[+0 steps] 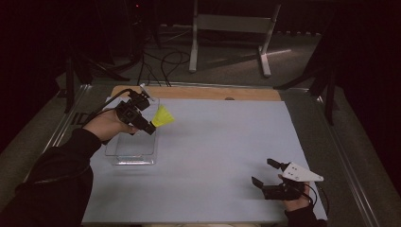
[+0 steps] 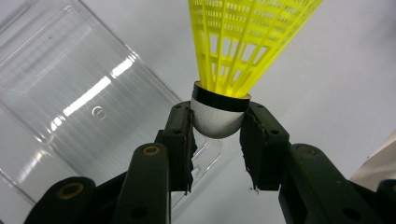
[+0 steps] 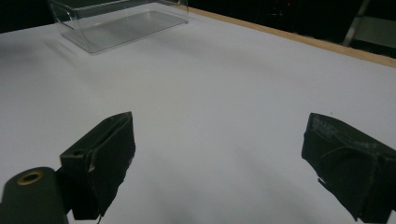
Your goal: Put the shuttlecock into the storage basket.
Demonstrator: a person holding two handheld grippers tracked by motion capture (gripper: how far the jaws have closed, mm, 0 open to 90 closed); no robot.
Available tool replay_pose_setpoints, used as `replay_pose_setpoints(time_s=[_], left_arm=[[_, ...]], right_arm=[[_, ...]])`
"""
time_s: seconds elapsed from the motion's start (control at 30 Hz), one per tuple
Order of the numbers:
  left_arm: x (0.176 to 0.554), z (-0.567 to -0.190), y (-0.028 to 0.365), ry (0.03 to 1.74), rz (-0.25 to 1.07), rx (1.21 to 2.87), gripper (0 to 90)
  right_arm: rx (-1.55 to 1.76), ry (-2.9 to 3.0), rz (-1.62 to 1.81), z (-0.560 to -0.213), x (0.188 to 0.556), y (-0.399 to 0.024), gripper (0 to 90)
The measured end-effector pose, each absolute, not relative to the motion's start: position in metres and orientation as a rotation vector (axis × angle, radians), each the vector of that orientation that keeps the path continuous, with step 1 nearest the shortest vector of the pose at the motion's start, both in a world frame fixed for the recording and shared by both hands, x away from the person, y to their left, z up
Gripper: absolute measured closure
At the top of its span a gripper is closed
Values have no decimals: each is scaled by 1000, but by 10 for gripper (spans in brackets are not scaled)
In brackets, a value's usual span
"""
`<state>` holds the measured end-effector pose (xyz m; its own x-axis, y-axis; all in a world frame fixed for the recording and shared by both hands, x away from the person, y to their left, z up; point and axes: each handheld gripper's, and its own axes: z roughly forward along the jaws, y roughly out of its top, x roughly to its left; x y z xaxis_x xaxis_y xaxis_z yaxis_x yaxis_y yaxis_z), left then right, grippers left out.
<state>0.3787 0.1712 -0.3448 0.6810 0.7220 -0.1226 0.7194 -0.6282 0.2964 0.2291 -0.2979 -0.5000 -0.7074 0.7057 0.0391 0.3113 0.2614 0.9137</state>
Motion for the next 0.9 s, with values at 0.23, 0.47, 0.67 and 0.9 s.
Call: replay_pose_setpoints(time_s=[0.23,0.47,0.67,0.9], left_arm=[[378,-340,191,1195,27,2537,662],[378,-336,213,1250,51,2502,662],[376,-338,232,1306,70,2480,662],[368,-340,255,1378,114,2440,662]], right_arm=[[927,2161,1437,-500,229,-298,98],[926,2167,1429,-501,230,-298,98],[923,2174,1428,-502,230,-297,98],[924,2185,1419,-502,230,-296,99]])
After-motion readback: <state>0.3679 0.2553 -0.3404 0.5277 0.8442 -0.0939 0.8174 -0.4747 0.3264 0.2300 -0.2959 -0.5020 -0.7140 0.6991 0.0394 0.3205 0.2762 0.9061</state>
